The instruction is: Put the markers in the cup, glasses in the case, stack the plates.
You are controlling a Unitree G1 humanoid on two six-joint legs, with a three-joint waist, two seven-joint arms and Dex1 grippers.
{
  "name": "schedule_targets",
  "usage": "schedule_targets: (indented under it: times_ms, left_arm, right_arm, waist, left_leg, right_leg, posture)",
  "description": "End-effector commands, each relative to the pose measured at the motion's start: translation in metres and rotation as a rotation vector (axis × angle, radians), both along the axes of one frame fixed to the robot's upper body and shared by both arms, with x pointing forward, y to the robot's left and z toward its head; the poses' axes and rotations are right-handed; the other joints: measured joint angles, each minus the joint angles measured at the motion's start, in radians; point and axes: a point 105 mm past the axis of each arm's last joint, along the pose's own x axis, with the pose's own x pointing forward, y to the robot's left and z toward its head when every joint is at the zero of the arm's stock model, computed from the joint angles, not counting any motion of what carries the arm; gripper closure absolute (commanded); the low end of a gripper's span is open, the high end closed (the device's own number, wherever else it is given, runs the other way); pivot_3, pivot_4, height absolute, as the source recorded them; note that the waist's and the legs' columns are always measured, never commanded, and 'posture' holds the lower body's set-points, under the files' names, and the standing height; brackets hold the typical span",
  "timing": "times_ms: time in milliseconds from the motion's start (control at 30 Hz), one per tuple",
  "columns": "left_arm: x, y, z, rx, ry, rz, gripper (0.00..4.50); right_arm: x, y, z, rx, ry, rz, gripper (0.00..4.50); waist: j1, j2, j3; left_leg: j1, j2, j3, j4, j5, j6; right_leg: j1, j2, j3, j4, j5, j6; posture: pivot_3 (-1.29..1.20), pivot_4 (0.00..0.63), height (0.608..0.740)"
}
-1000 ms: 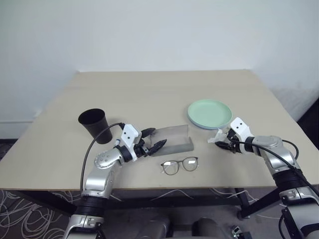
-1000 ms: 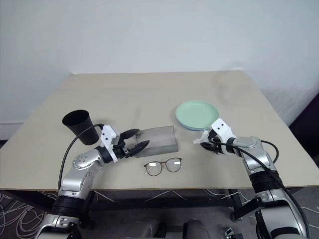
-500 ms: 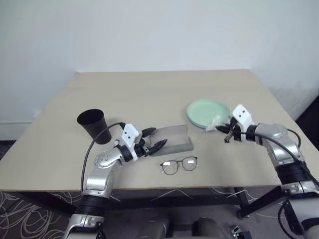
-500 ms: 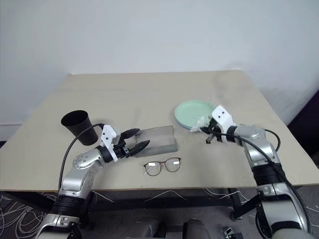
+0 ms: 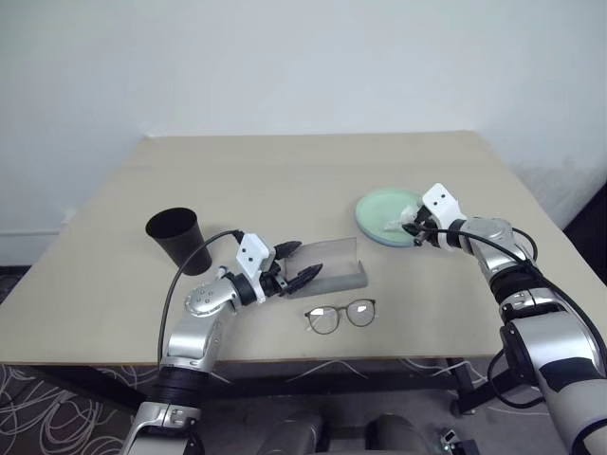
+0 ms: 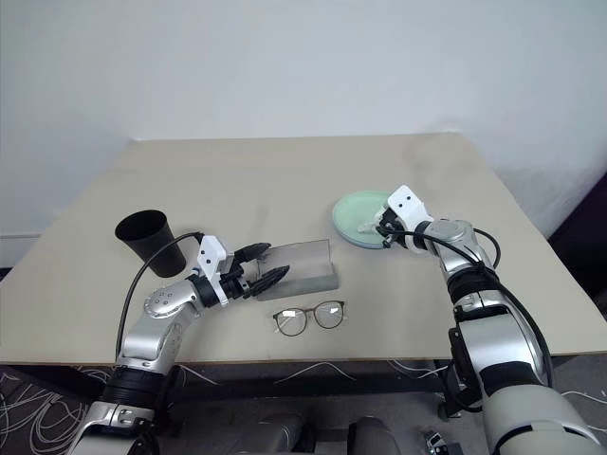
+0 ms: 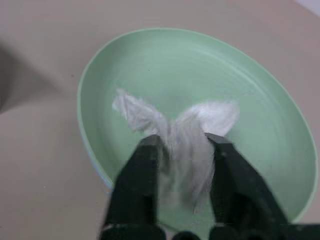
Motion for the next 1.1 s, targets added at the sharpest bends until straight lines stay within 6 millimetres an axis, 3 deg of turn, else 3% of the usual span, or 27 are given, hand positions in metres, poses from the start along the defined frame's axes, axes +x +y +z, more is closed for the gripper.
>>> schedule_targets:
  times_ms: [33, 133, 333, 600, 700, 1100]
  left_arm:
    - [-0.001, 0.002, 0.015, -0.004, -0.062, 0.002, 0.84]
    - [-0.002, 0.002, 0.015, 0.000, -0.056, -0.005, 0.84]
    - [-0.004, -0.004, 0.018, 0.031, -0.029, -0.104, 0.84]
    - [0.001, -0.013, 0.033, 0.047, -0.012, -0.231, 0.84]
    - [-0.006, -0.020, 0.026, 0.128, 0.039, -0.345, 0.84]
    - [-0.011, -0.029, 0.011, 0.385, 0.141, -0.587, 0.84]
  right_arm:
    - [0.006, 0.005, 0.023, 0.022, -0.077, 0.031, 1.81]
    - [0.007, 0.003, 0.028, 0.028, -0.111, 0.036, 0.76]
    - [-0.012, 0.009, 0.047, 0.113, -0.224, 0.199, 0.76]
    - [-0.070, 0.014, 0.027, 0.178, -0.103, 0.462, 0.76]
    - [-0.089, 0.020, 0.016, 0.178, -0.058, 0.518, 0.76]
    - [-0.095, 0.032, 0.000, 0.184, -0.061, 0.488, 0.76]
  waist:
    - [-0.007, 0.000, 0.000]
    - [-0.011, 0.000, 0.000]
    - [-0.019, 0.001, 0.000]
    - [-0.015, 0.001, 0.000]
    - [-0.018, 0.001, 0.000]
    - [-0.014, 0.001, 0.000]
  left_leg:
    - [0.000, 0.000, 0.000, 0.000, 0.000, 0.000]
    - [0.000, 0.000, 0.000, 0.000, 0.000, 0.000]
    - [0.001, 0.001, -0.001, 0.000, 0.000, 0.000]
    - [0.000, 0.001, -0.001, 0.002, 0.000, 0.000]
    - [0.000, 0.003, -0.001, 0.002, 0.000, 0.000]
    - [0.000, 0.008, -0.001, 0.003, 0.000, -0.001]
  right_leg:
    - [0.000, 0.000, 0.000, 0.000, 0.000, 0.000]
    - [0.000, 0.001, 0.000, 0.000, 0.000, 0.000]
    - [0.000, 0.004, 0.001, 0.001, 0.000, 0.000]
    - [0.001, 0.005, 0.001, 0.000, 0.000, 0.000]
    - [0.001, 0.005, 0.002, 0.000, -0.002, 0.003]
    - [0.000, 0.009, 0.001, 0.000, 0.000, 0.000]
  posture:
    - [0.00, 0.000, 0.736]
    - [0.00, 0.000, 0.736]
    - [0.00, 0.000, 0.736]
    - [0.00, 0.000, 0.736]
    - [0.00, 0.000, 0.736]
    - [0.00, 0.000, 0.736]
